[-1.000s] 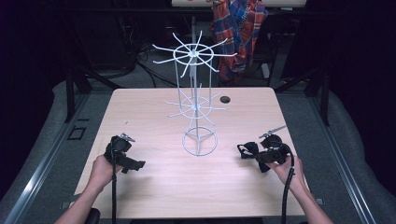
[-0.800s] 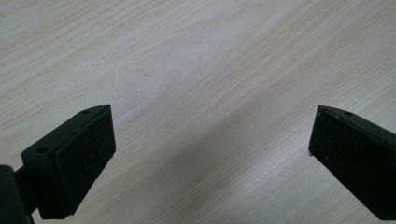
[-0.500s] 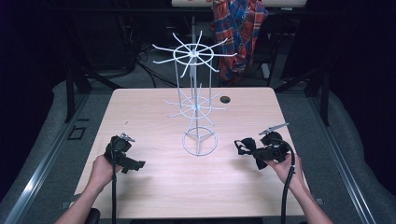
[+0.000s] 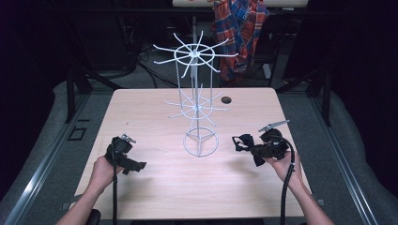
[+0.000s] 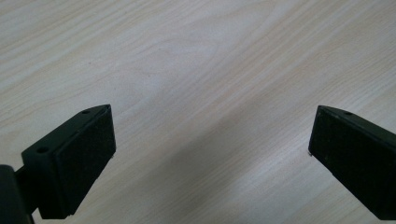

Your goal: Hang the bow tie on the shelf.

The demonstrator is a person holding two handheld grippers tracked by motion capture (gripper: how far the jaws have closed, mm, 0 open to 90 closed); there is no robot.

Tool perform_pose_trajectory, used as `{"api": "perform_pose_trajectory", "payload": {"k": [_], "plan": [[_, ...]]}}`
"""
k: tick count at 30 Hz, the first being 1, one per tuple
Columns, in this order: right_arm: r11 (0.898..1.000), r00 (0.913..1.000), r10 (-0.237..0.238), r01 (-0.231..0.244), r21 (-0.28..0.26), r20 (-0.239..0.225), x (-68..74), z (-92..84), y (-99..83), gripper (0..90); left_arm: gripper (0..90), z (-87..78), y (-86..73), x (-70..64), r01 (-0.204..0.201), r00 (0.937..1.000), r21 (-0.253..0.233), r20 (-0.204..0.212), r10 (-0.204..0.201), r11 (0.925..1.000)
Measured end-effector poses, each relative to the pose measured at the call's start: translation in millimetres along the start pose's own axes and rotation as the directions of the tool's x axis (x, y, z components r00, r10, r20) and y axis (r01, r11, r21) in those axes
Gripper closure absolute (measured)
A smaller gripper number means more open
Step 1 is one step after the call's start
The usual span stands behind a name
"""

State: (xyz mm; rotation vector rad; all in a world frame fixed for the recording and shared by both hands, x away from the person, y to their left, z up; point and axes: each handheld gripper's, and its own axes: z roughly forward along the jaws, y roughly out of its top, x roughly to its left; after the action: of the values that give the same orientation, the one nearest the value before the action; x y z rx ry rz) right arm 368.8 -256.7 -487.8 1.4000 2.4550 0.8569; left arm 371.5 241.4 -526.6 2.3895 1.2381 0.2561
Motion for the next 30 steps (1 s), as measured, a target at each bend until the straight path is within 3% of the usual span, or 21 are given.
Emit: {"api": "perform_pose_trajectory", "payload": {"k": [30], "plan": [[0.995, 0.9996, 0.011, -0.013, -0.096, -0.028, 4.6, -6.0, 34.8, 73.0, 0.8, 0.2, 0.0, 0.2, -0.006, 1.0, 0.006, 0.002, 0.006, 1.0]]}}
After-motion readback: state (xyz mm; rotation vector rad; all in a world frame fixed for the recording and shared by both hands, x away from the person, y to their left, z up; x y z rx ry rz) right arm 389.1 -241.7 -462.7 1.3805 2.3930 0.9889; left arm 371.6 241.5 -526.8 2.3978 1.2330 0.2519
